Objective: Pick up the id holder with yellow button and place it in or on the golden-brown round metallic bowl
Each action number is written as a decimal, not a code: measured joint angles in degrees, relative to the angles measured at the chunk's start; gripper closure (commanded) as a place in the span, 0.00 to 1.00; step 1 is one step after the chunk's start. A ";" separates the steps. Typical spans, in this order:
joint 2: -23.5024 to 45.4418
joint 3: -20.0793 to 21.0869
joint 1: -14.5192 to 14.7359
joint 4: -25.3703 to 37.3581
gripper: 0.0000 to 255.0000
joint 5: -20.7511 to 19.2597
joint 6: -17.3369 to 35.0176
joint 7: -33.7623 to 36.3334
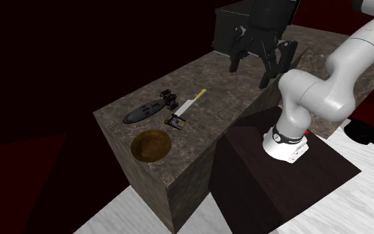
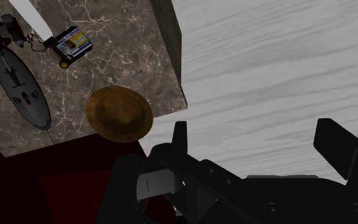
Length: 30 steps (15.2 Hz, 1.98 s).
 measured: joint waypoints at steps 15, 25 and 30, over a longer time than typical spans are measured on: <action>16.36 -4.11 -6.28 -5.68 0.00 -4.47 18.62 3.37; 33.11 -8.42 -10.86 -2.88 0.00 -6.71 30.24 5.64; 41.78 -10.30 -12.72 -0.78 0.00 -6.91 35.59 7.16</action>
